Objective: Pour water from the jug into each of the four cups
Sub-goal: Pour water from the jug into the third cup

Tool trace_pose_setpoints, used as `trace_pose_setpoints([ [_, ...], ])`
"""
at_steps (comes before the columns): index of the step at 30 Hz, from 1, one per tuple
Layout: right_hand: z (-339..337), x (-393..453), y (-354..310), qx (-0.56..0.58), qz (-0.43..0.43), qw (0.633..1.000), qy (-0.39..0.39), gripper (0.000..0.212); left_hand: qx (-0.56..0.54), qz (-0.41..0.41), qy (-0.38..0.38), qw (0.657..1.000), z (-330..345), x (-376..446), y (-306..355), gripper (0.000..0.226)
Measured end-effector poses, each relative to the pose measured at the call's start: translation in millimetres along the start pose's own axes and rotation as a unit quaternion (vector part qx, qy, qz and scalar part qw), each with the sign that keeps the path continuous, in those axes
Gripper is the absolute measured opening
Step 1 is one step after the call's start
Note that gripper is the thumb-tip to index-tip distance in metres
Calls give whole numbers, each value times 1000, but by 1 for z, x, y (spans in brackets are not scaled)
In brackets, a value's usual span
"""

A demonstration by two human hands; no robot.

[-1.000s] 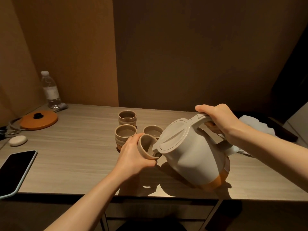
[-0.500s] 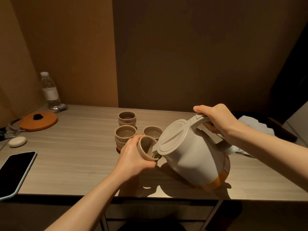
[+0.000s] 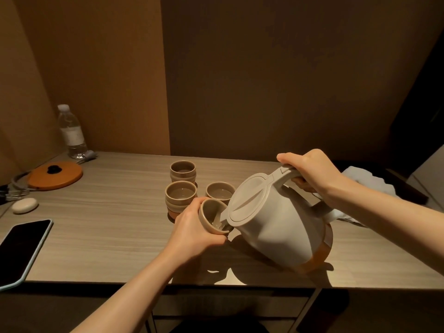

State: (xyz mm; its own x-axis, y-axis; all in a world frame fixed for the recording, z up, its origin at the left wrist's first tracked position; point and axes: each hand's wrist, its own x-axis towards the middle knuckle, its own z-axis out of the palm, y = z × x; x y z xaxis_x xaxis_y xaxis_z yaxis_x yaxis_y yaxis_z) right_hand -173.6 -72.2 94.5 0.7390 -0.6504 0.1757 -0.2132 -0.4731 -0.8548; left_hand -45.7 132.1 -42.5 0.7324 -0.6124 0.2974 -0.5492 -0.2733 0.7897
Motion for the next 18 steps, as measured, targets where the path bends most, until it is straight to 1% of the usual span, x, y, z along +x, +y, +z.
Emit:
trace_pose_setpoints([
  [3, 0, 1, -1, -3, -7, 1000, 0, 46, 1, 4, 0, 1000, 1, -1, 0, 84],
  [7, 0, 1, -1, 1, -12, 1000, -5, 55, -4, -1, -2, 1000, 2, -1, -1, 86],
  [11, 1, 1, -1, 4, -13, 1000, -10, 53, -12, -5, -4, 1000, 2, -1, -3, 86],
  [18, 2, 1, -4, -20, -36, 999, -17, 60, -16, -10, -5, 1000, 3, -1, -5, 86],
])
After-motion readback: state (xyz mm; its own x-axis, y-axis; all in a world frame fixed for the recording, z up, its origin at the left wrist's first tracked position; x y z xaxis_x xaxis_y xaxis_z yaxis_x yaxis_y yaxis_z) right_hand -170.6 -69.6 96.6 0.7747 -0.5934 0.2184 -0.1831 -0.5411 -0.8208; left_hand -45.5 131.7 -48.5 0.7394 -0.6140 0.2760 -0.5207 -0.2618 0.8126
